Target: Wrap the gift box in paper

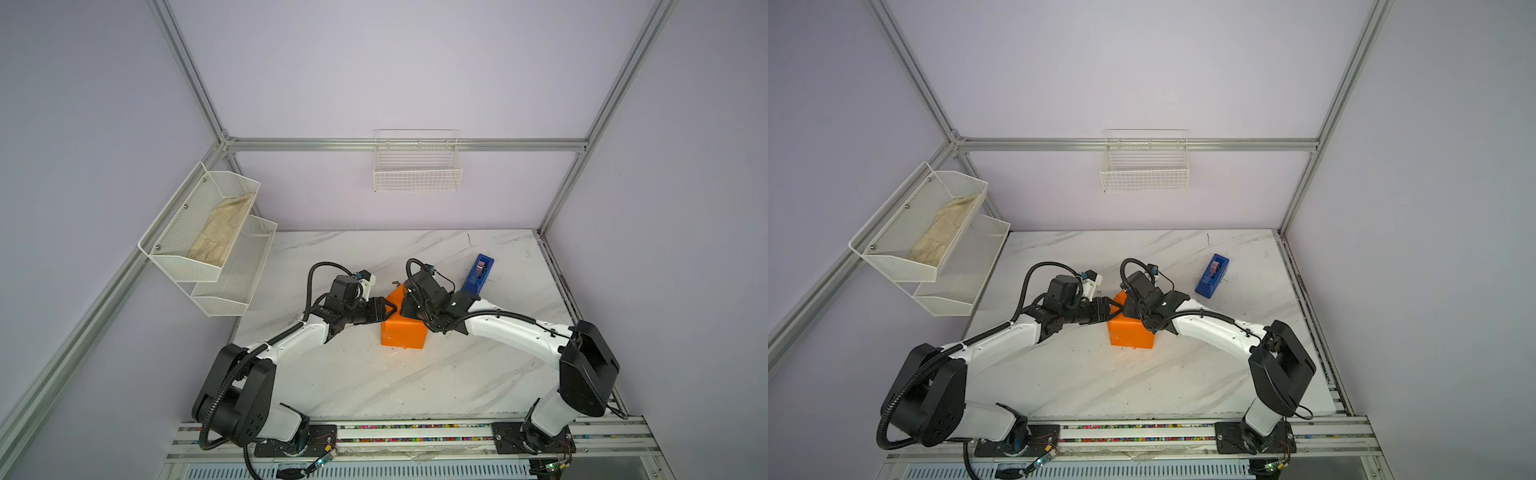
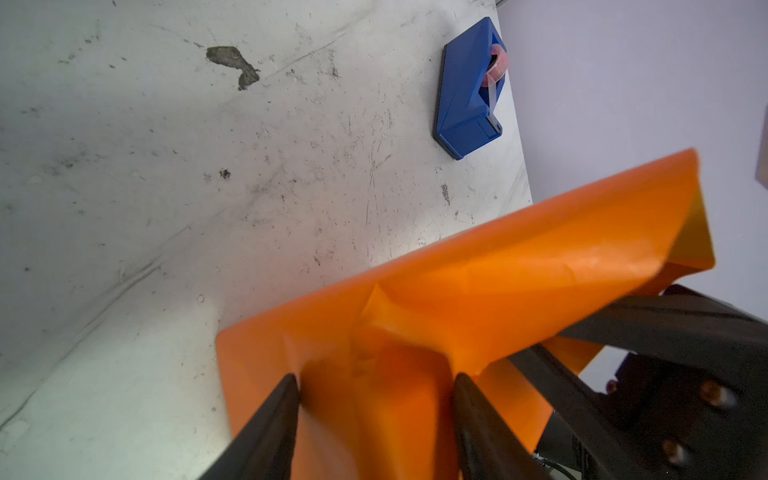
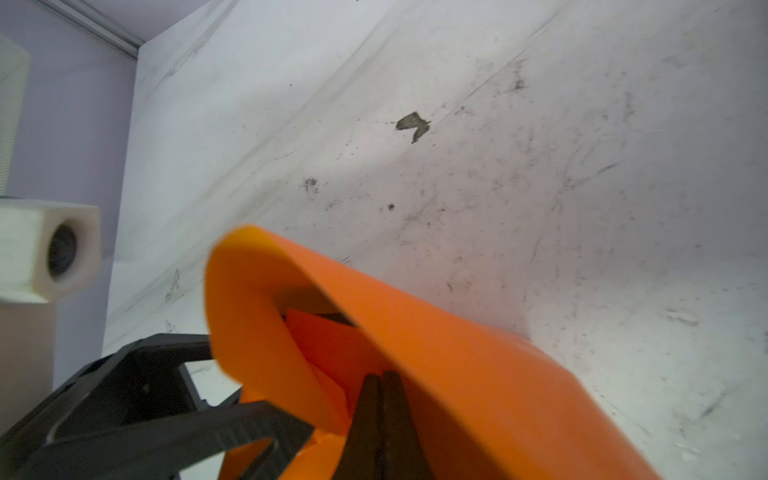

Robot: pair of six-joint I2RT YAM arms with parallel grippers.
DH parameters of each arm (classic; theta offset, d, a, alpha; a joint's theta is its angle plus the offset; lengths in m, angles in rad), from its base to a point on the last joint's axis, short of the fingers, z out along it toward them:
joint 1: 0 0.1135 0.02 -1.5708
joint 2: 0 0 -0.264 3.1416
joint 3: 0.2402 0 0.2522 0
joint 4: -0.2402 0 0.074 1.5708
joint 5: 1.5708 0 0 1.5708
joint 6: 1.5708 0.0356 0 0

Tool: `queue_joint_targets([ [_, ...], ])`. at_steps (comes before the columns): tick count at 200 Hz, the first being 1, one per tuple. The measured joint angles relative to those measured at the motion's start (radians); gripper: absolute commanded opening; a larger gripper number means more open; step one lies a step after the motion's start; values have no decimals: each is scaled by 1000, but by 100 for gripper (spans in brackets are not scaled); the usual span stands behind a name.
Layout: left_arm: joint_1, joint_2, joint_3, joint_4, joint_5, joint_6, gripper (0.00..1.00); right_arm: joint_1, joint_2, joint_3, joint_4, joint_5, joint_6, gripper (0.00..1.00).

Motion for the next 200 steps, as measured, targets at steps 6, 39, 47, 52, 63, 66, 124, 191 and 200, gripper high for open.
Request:
queue_joint_targets([
  [6, 0, 0, 0, 0, 0, 0, 57, 0, -8, 6, -27, 15, -1, 0],
  [39, 0, 1, 0, 0, 1, 0, 57, 2, -40, 65, -48, 9, -31, 0],
  [47, 1, 1, 0, 0, 2, 0, 57, 7, -42, 73, -28, -12, -36, 0],
  [52, 1, 1, 0, 0, 2, 0, 57, 12, -42, 77, -14, -27, -40, 0],
  [63, 1, 1, 0, 0, 2, 0, 56, 20, -33, 84, 15, -61, -46, 0],
  [66, 1, 1, 0, 0, 2, 0, 56, 21, -28, 86, 22, -70, -47, 0],
  [124, 2, 1, 0, -2, 5, 0, 56, 22, 98, 85, 77, -87, -40, 0],
  [191, 3, 4, 0, 5, 6, 0, 56, -13, 67, 34, 60, -4, -31, 0],
  [200, 3, 4, 0, 4, 6, 0, 56, -17, 66, 33, 56, 4, -31, 0],
])
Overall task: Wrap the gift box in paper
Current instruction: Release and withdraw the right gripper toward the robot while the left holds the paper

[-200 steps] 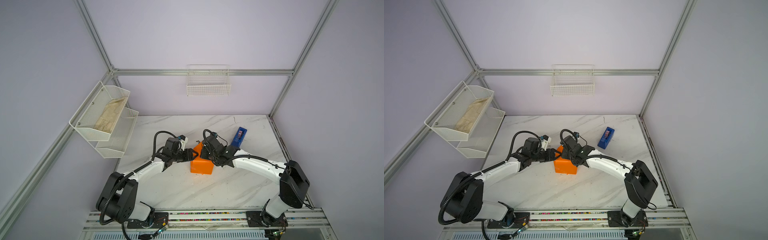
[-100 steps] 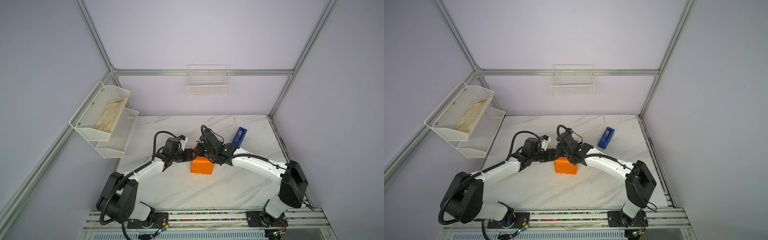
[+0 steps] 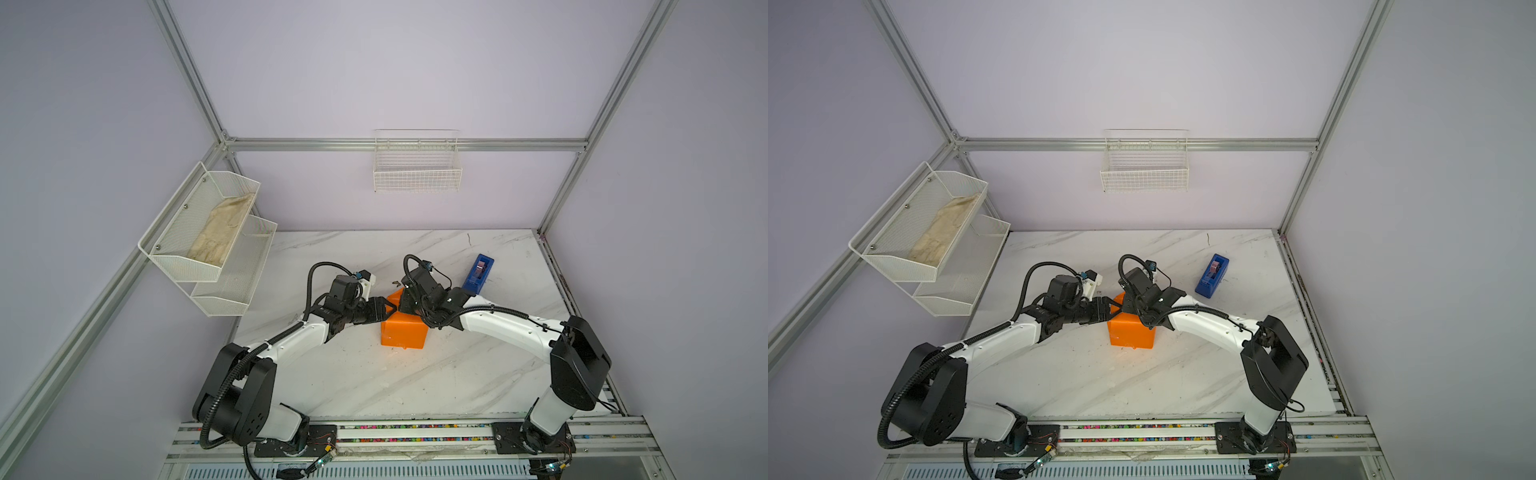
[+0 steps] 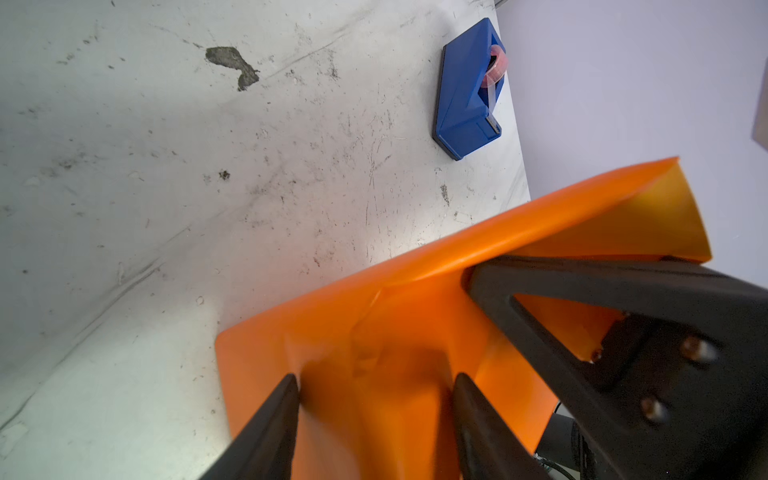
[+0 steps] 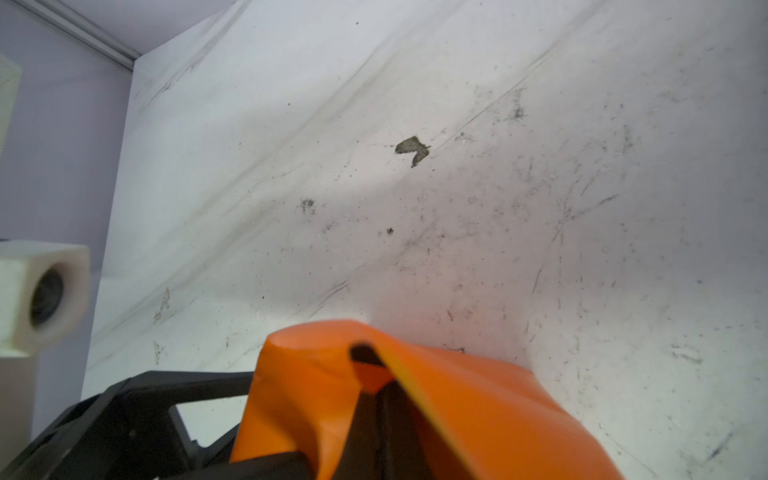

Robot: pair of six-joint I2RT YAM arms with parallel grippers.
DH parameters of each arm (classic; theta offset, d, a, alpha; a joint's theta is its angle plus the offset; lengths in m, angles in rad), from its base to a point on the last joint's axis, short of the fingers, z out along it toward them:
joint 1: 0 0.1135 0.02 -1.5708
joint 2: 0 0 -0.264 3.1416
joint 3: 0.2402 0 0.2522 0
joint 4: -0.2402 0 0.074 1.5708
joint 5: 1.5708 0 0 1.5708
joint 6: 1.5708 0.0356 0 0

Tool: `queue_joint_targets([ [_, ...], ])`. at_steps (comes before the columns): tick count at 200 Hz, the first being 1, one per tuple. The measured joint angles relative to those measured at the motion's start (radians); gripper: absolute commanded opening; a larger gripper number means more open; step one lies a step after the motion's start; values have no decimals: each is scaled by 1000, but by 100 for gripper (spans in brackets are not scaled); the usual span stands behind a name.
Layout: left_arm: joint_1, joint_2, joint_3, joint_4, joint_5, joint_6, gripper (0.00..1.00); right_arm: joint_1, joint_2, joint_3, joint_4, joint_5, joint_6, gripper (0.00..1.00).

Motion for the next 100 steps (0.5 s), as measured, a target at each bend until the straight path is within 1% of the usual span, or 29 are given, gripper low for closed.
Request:
queue_joint_targets([
  [32, 0, 0, 0, -1, 0, 0, 56, -5, -2, 0, -5, -1, -6, 0],
  [57, 1, 0, 0, -2, 0, 1, 56, -5, -26, 3, -21, -51, -13, 0],
  [78, 1, 0, 0, -2, 0, 2, 56, -18, -82, 21, -28, -108, -23, 0],
  [93, 1, 1, 0, -2, 1, 5, 56, -48, -151, 26, -24, -153, -39, 0],
  [100, 1, 1, 0, -2, 1, 6, 56, -71, -187, 25, -22, -167, -47, 5],
])
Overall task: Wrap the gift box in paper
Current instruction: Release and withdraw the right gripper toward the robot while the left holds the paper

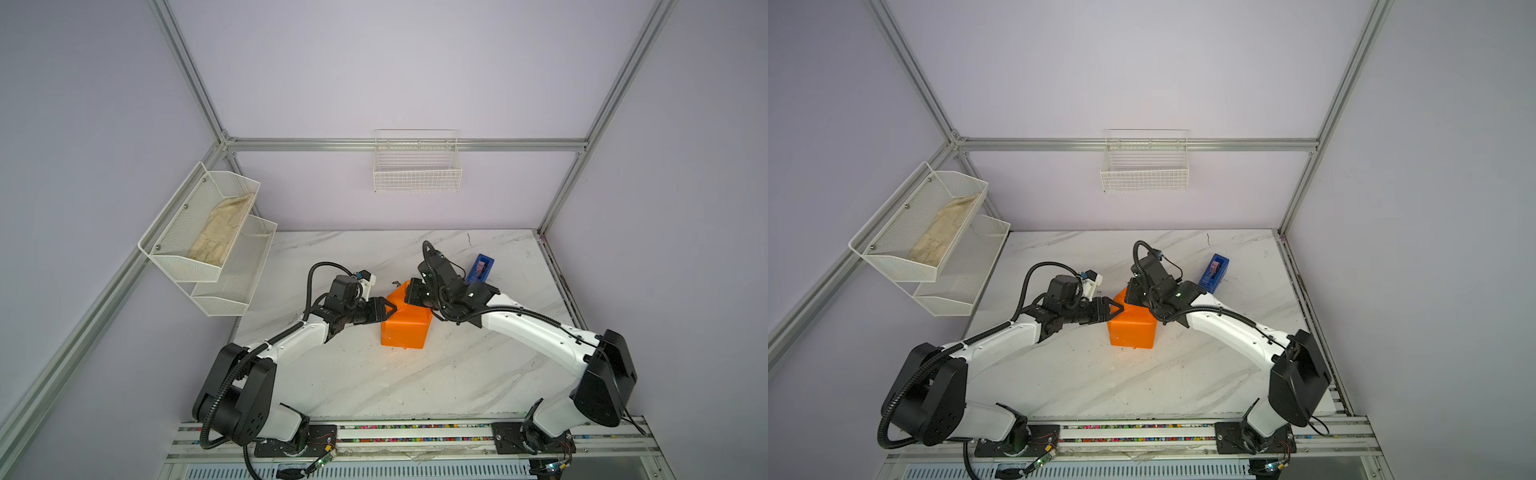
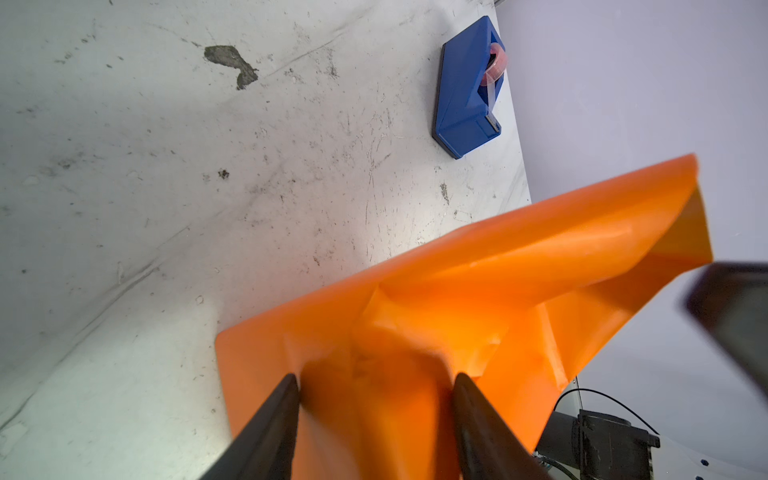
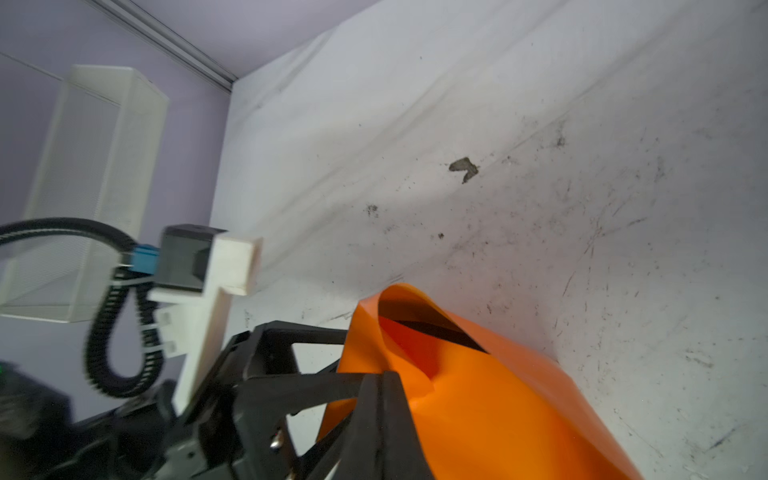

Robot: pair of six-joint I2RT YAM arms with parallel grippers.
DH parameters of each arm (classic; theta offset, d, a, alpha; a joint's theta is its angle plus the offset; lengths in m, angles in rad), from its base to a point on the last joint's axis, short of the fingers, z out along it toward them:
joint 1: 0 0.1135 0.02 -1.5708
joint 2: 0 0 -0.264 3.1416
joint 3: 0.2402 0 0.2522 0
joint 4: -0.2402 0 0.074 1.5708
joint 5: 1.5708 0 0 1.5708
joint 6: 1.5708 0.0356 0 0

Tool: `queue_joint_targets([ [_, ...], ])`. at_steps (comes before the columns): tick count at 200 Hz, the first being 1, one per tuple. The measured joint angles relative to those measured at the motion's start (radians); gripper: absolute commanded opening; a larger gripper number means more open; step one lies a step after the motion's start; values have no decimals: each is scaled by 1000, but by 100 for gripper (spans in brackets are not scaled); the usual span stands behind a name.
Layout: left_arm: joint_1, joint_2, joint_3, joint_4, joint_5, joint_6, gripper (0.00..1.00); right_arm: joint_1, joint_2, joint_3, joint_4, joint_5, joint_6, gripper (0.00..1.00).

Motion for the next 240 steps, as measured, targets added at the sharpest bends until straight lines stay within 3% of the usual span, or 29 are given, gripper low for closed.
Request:
queue_joint_targets([
  [22, 0, 0, 0, 0, 0, 1, 56, -112, -113, -30, 30, -42, -36, 17],
  [39, 0, 0, 0, 0, 1, 1, 56, -206, -194, -114, 84, -85, -65, 33],
  [76, 0, 1, 0, 0, 3, 2, 56, -325, -271, -414, 259, -151, -64, 40],
  [102, 0, 1, 0, 0, 3, 2, 56, -296, -272, -642, 438, -135, -39, 45],
  [132, 0, 1, 0, -1, 3, 2, 56, -202, -270, -798, 659, -69, -15, 48],
  [175, 2, 3, 0, 0, 6, 2, 56, -121, -176, -847, 938, 24, 25, 47],
  [240, 2, 3, 0, 0, 7, 2, 56, -23, 28, -953, 1196, 161, 84, 47],
])
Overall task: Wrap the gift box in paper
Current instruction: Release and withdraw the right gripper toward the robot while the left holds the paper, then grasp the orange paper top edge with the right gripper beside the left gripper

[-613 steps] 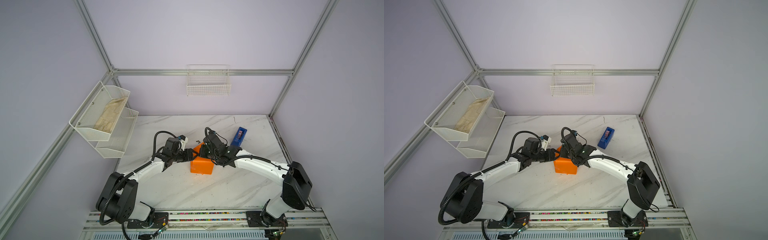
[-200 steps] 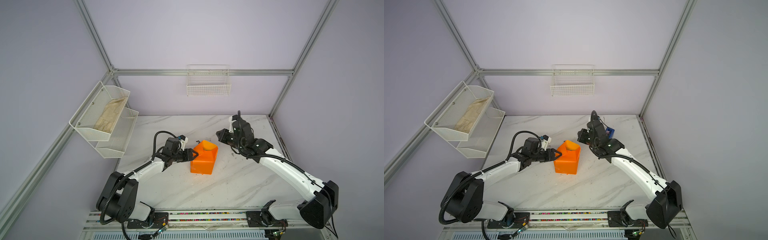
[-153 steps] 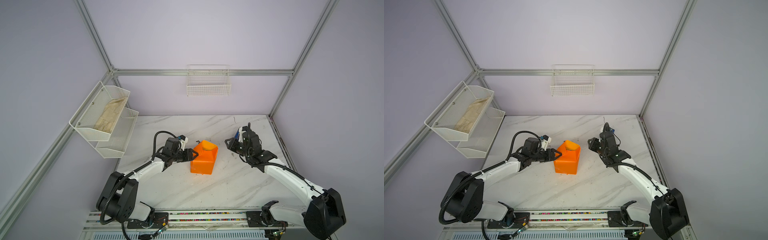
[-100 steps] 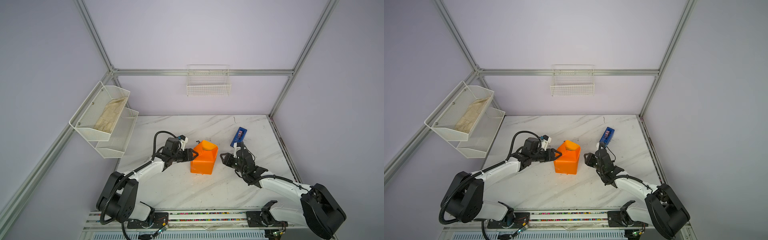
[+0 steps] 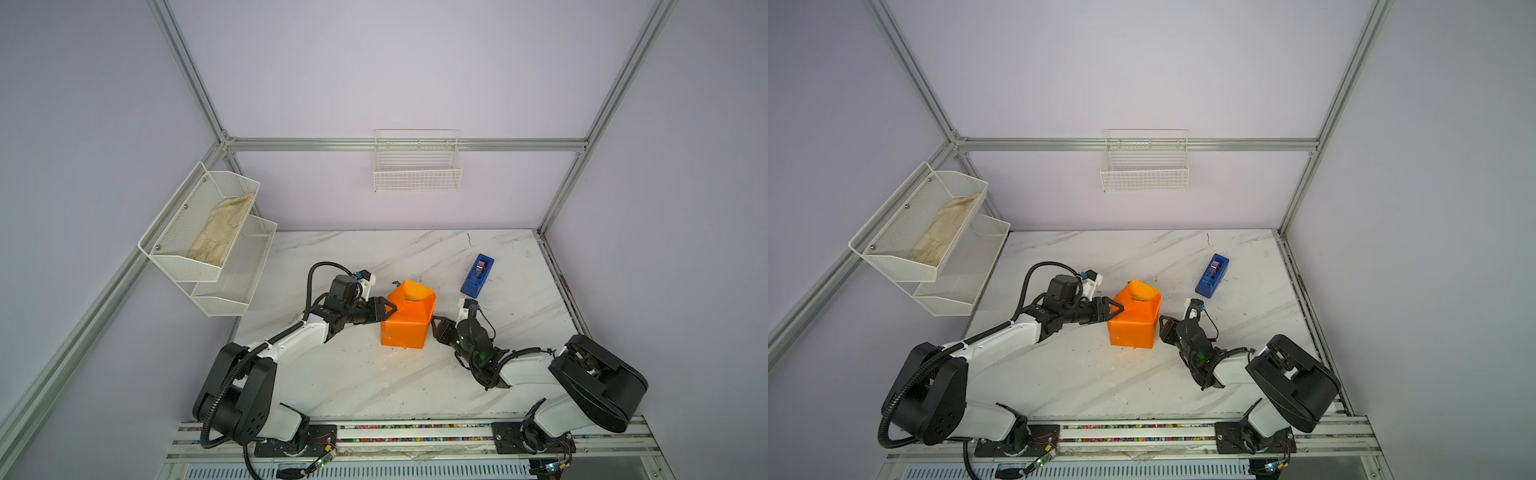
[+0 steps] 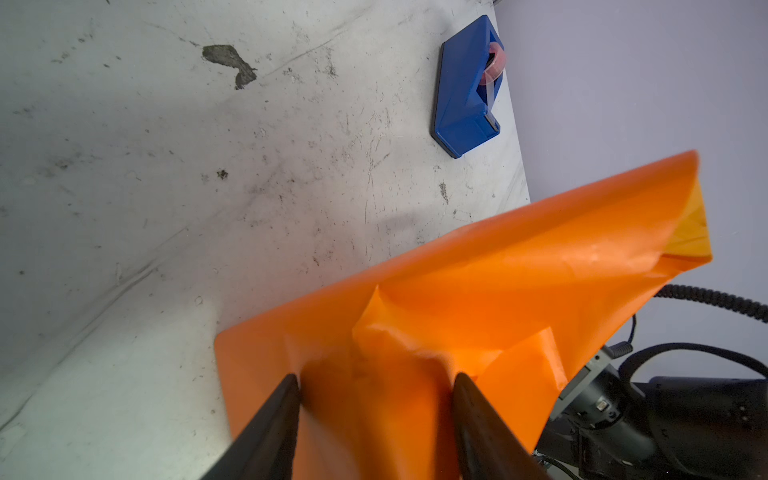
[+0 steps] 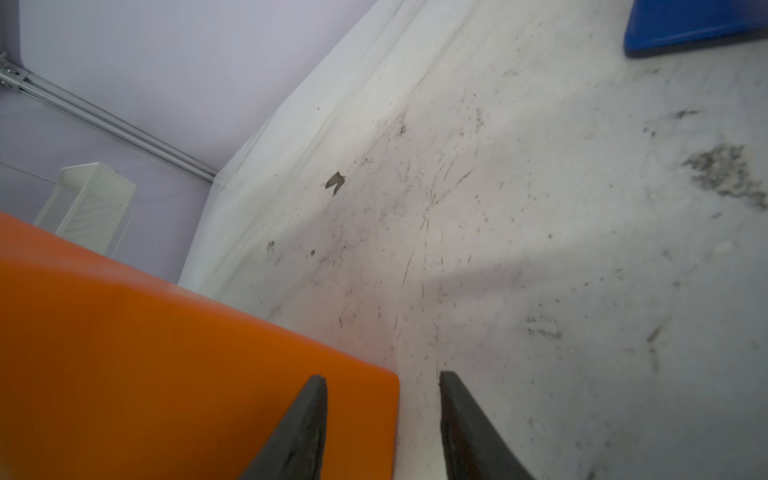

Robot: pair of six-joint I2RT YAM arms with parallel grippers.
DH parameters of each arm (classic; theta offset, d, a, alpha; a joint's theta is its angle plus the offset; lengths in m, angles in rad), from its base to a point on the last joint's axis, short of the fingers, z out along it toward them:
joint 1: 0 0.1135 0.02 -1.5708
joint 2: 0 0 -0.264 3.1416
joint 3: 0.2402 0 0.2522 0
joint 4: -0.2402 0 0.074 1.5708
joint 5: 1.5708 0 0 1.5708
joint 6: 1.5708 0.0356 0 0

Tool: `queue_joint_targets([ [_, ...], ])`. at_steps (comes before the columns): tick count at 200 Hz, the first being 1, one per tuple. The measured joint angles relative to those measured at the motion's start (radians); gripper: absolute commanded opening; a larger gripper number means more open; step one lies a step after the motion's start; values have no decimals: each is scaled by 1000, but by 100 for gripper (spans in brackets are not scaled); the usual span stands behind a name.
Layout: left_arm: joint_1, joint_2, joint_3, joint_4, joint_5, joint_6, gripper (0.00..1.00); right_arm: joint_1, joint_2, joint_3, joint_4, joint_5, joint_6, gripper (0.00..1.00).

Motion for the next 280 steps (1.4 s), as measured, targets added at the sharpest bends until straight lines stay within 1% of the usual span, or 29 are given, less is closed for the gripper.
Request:
queue_joint_targets([
  [43, 0, 0, 0, 0, 0, 0, 56, 103, 101, -23, 138, 89, 21, 46],
  [73, 0, 0, 0, 0, 0, 0, 56, 130, 116, -22, 159, 148, 24, 45],
  [93, 0, 0, 0, 0, 0, 0, 56, 138, 88, -12, 145, 177, 24, 44],
  [143, 0, 0, 0, 0, 0, 0, 56, 143, -67, 43, 75, 253, 4, 43],
  [184, 0, 0, 0, 0, 0, 0, 56, 159, -96, 63, 61, 261, -3, 42],
  [236, 0, 0, 0, -1, 2, 0, 56, 164, -86, 78, 48, 258, 1, 42],
  [280, 1, 0, 0, -4, 6, 8, 56, 164, -84, 111, -31, 239, 10, 46],
])
